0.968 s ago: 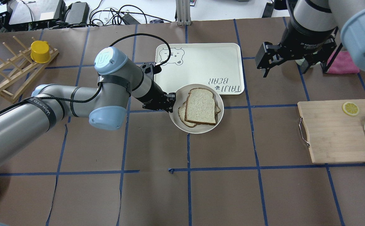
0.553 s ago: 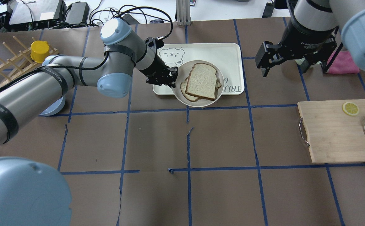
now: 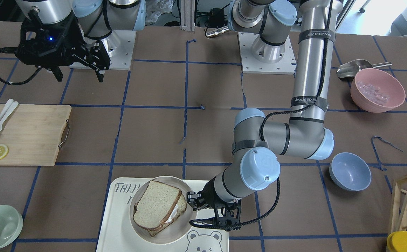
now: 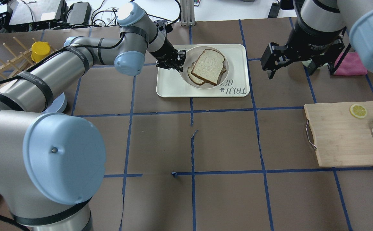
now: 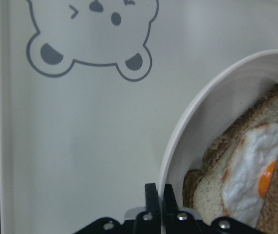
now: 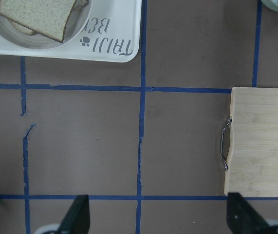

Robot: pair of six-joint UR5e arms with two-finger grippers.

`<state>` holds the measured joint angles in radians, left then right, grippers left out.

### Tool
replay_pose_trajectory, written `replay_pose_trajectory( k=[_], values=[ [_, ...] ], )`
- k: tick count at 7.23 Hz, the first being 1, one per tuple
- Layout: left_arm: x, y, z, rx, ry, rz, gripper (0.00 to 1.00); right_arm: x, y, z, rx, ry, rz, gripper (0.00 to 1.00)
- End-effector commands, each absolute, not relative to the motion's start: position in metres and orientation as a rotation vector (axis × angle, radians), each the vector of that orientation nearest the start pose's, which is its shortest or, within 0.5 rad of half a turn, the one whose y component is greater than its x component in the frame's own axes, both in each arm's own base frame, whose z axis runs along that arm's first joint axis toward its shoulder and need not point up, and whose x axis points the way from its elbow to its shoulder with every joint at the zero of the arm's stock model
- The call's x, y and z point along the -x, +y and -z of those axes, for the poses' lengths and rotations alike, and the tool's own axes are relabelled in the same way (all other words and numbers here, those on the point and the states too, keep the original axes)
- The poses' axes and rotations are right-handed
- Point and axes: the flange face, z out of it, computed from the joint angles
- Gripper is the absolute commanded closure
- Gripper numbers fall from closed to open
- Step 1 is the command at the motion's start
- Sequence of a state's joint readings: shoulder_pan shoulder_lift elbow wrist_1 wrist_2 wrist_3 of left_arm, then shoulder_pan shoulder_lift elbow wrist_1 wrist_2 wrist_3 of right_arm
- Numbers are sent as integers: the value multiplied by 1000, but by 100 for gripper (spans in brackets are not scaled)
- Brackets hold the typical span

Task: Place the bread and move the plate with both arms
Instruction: 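Open the left gripper and pull it back from the plate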

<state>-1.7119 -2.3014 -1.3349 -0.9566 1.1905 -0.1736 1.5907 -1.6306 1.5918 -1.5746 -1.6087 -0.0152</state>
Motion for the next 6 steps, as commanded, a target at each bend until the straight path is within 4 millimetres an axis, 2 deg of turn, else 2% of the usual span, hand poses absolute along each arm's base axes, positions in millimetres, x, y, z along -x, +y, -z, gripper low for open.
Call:
replay_pose_trajectory(
  k=[1,2,3,4,5,6],
  values=[
    [273,-719,-198,28,3527,72,100,-139,-467,-506,55,3179,64,0],
    [271,-716,-185,38,3525,35,100,-139,-467,-506,57,3180,56,0],
    [271,-716,-184,41,3524,31,100,-139,-467,-506,57,3182,54,0],
    [271,-716,-183,28,3521,35,69,-139,-467,-505,58,3182,49,0],
    [271,-716,-185,28,3522,37,25,-139,-466,-505,60,3182,49,0],
    [270,-715,-195,20,3519,52,9,-138,-467,-505,58,3184,49,0]
  ],
)
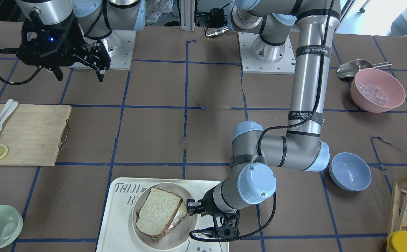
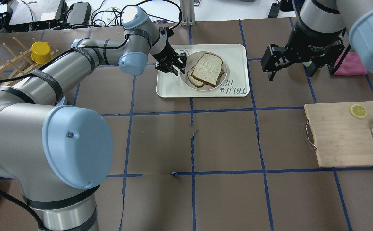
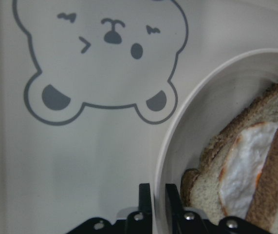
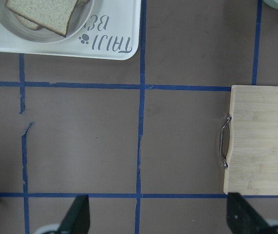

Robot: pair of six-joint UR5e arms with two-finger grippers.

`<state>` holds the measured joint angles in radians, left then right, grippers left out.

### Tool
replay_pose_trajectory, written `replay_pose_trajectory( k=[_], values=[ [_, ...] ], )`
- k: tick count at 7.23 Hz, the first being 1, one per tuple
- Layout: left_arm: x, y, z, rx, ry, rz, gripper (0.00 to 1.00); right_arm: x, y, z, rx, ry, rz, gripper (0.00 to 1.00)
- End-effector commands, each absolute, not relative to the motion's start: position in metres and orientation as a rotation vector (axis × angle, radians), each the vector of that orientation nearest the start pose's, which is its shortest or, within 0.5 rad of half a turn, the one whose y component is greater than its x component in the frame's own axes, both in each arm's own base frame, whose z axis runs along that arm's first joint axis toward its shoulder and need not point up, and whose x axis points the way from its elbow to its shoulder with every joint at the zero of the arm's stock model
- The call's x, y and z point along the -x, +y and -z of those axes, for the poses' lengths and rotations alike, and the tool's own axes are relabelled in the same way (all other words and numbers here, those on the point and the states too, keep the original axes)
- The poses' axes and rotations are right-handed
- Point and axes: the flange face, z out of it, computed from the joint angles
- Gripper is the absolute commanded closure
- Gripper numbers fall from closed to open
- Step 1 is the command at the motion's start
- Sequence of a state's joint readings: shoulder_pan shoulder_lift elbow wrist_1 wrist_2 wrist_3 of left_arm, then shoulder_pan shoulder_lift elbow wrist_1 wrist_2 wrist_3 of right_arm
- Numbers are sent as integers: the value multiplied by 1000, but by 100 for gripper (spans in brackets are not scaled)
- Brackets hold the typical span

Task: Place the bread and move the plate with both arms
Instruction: 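Open the left gripper and pull it back from the plate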

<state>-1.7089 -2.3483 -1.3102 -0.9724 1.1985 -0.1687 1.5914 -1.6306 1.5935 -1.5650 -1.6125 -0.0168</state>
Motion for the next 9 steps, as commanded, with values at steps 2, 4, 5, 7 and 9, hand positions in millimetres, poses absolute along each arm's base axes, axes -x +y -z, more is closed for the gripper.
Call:
replay_pose_trajectory(
  k=[2,4,5,7,9],
  values=[
    [265,-702,-212,45,3478,-23,3,-139,-466,-505,60,3184,49,0],
    [258,-670,-243,66,3437,-97,0,-140,-466,-505,60,3179,49,0],
    [252,-644,-265,75,3413,-144,0,-140,-466,-505,60,3177,49,0],
    [249,-590,-308,65,3406,-149,0,-140,-466,-507,60,3177,61,0],
    [240,-534,-351,55,3332,-232,0,-140,-467,-509,60,3171,76,0]
  ],
)
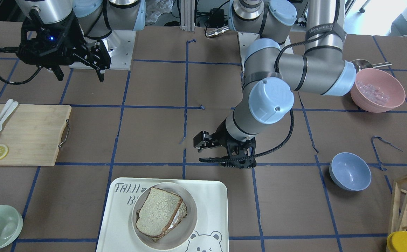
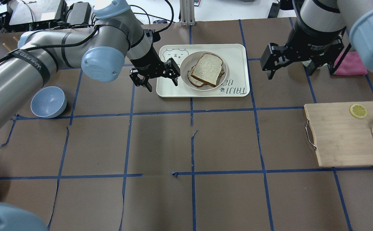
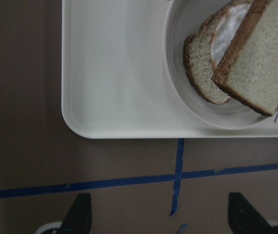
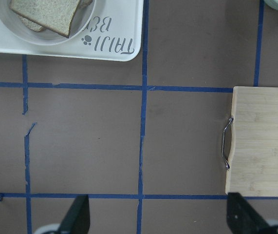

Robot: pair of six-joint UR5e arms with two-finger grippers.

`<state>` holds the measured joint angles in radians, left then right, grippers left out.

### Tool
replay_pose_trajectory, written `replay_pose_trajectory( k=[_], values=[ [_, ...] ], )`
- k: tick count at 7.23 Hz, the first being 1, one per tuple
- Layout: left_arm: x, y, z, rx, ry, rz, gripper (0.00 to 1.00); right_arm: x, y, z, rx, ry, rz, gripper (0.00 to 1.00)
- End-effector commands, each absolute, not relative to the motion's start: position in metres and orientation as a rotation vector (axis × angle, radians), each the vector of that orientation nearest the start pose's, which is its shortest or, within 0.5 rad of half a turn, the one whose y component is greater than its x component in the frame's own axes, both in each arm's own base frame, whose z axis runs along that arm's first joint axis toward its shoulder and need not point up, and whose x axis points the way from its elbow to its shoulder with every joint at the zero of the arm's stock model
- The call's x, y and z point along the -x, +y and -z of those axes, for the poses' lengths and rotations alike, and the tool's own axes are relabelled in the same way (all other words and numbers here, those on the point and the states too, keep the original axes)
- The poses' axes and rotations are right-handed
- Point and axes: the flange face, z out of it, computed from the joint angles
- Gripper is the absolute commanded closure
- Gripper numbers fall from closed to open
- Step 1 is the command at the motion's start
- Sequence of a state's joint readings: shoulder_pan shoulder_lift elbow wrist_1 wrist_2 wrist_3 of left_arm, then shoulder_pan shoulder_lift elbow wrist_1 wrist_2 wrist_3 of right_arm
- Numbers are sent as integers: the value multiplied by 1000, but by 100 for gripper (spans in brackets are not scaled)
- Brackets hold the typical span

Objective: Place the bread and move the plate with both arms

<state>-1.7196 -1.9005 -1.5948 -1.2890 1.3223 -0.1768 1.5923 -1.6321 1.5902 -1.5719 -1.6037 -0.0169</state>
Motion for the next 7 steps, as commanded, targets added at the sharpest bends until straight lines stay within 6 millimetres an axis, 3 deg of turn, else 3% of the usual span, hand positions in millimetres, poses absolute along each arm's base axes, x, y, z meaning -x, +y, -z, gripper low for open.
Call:
replay_pose_trajectory(
  k=[1,4,5,7],
  values=[
    [239,-512,-365,52,3326,-255,0,-140,-468,-508,60,3171,76,0],
    [227,-436,-403,21,3301,-171,0,-140,-468,-508,59,3178,76,0],
    [223,-422,-406,20,3280,-168,0,-140,-468,-509,57,3178,81,0],
    [217,-421,-455,23,3216,-228,0,-139,-467,-510,57,3183,78,0]
  ],
)
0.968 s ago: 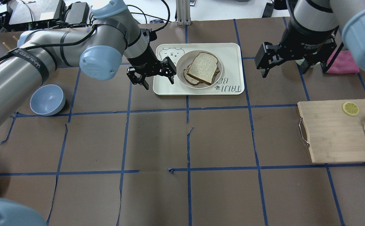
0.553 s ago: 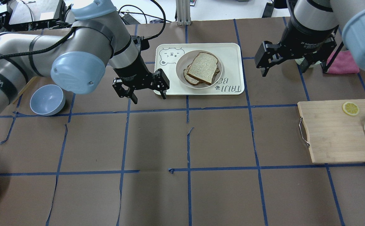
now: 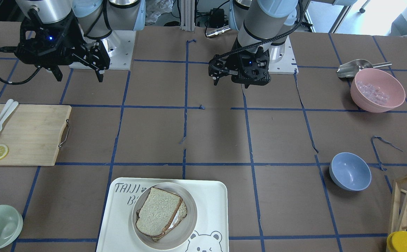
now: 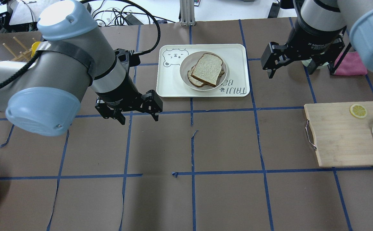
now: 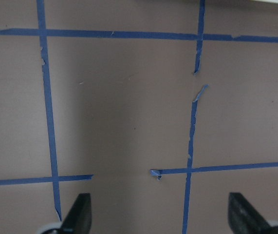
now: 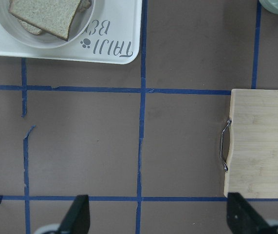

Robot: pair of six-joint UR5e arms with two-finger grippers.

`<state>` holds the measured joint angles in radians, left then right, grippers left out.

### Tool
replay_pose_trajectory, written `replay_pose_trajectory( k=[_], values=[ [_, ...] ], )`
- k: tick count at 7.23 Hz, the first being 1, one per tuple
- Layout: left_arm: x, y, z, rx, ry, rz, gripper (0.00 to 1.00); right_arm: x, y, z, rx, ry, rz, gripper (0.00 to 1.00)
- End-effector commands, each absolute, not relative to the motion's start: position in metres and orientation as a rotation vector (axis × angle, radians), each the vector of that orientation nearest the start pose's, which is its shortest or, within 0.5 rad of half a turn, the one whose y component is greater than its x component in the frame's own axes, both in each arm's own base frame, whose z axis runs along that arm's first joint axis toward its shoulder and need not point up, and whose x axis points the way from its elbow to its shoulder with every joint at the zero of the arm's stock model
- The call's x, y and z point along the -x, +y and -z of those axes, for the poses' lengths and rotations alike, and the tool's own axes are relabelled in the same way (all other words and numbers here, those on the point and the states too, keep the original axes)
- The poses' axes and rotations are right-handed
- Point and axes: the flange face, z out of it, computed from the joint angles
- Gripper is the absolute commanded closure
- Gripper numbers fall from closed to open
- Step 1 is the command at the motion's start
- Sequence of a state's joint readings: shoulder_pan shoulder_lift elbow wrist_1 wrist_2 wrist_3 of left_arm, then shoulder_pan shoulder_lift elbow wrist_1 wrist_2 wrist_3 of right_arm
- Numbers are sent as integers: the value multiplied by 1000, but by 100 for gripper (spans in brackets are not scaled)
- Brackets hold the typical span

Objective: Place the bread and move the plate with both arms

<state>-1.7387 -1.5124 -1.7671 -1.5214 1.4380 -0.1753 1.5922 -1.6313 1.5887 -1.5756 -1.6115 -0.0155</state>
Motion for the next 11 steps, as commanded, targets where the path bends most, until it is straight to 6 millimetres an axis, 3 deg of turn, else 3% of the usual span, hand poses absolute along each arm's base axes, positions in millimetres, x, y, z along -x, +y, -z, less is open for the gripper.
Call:
replay_pose_trajectory(
  k=[1,3,4,6,11],
  values=[
    [209,-430,-484,21,3173,-277,0,-139,-467,-510,57,3181,78,0],
    [202,-452,-498,-40,3195,-185,4,-139,-465,-510,60,3176,66,0],
    [200,-463,-501,-39,3211,-137,1,-140,-465,-510,60,3171,66,0],
    [197,-471,-502,-57,3206,-75,0,-140,-465,-511,65,3168,68,0],
    [197,-468,-499,-54,3203,-84,0,-141,-462,-514,64,3167,83,0]
  ],
)
